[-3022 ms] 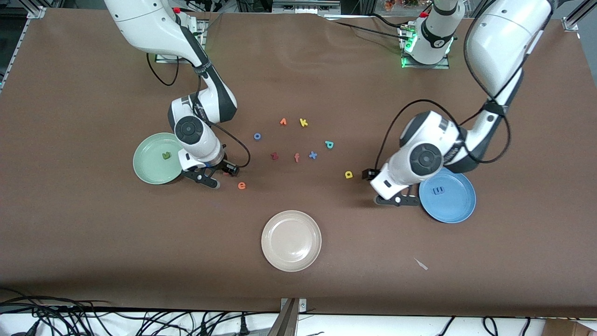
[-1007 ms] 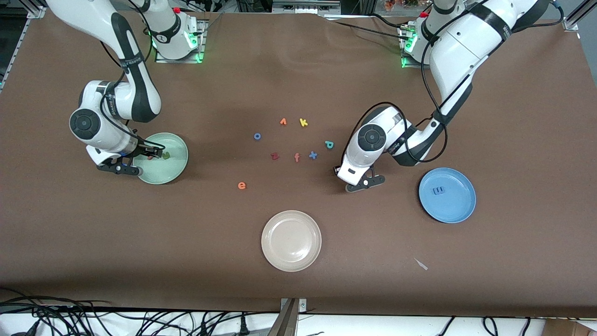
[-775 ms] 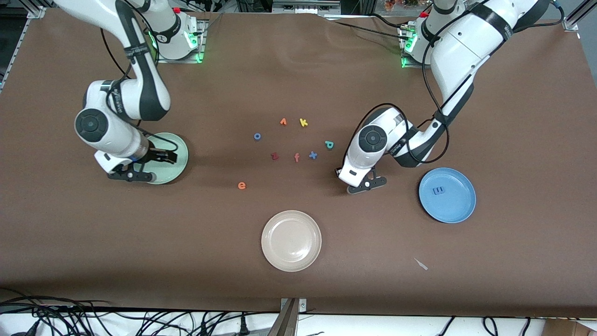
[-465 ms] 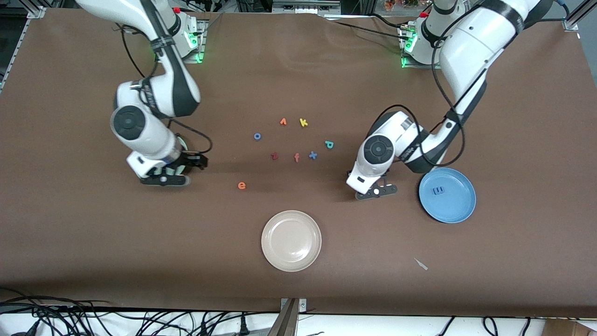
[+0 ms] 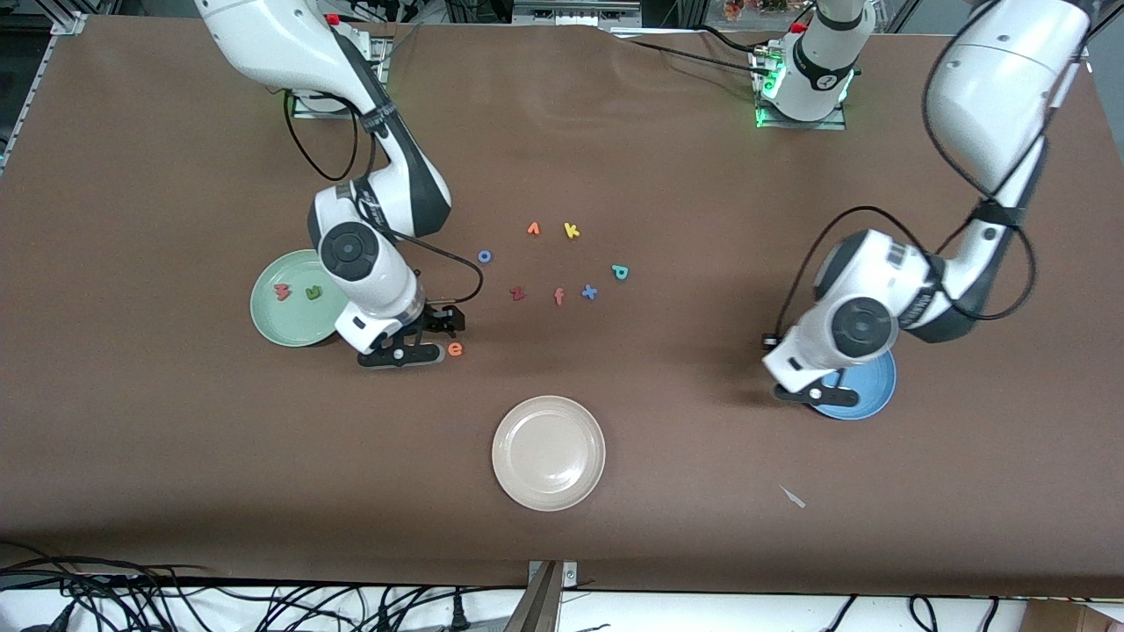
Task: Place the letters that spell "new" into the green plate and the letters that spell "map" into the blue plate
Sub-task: 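Drop the a on the blue plate while the right gripper grasps the e, then carry the orange e to the green plate while the left gripper grasps the p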
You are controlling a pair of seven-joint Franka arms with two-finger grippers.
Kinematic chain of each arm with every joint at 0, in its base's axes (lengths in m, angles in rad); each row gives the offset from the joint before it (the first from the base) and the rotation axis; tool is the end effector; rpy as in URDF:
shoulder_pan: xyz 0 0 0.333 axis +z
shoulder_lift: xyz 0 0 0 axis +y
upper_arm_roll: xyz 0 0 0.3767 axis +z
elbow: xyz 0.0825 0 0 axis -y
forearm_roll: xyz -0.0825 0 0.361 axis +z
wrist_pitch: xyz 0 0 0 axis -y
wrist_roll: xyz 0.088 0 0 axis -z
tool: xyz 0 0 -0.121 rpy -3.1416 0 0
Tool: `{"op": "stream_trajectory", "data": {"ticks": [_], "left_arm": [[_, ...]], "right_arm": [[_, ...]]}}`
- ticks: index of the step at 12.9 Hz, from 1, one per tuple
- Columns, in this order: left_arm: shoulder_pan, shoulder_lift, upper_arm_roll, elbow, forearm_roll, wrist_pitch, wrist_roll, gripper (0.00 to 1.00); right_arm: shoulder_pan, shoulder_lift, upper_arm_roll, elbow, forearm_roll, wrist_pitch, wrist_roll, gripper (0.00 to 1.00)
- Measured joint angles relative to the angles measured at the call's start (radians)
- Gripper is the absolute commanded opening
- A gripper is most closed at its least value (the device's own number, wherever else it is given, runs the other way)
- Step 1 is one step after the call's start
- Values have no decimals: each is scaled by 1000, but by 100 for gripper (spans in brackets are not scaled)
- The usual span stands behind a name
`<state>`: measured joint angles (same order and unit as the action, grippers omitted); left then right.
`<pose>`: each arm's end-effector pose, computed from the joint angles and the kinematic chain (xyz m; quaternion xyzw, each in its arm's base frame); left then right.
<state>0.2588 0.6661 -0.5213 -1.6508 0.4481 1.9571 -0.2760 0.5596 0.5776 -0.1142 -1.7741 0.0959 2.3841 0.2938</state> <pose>0.6621 -0.0877 0.2915 -0.9886 0.0789 0.1110 0.0647 0.6097 0.3042 0.2920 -0.9985 -0.0513 -0.0165 0.0092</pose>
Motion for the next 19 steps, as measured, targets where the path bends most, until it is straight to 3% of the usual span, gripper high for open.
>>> {"op": "stream_trajectory", "data": {"ticks": [1,2,3,8,13,16,18,19], "left_arm": [[35,0,1,-5,0,0,84,23],[63,1,1,-10,3,0,156,77],[81,3,2,-16,13,2,213,100],[79,16,-15,-14,-5,8,215,100],[40,14,-172,-24,-66,15,-129,100],[13,14,-259,-98,-65,87,-334,100],[-8,14,-297,-172,-39,177,-478,100],[-30,14,-303,-208,-6,222,-556,100]], "right_arm": [[5,19,3,2,0,6,1,84],[12,34,5,2,0,14,1,83],[19,46,7,2,0,35,4,82],[34,69,8,4,0,109,6,75],[46,103,9,4,-1,151,4,60],[46,115,7,4,-2,160,2,52],[45,119,5,4,-2,176,2,33],[45,120,4,4,-3,184,1,31]]}}
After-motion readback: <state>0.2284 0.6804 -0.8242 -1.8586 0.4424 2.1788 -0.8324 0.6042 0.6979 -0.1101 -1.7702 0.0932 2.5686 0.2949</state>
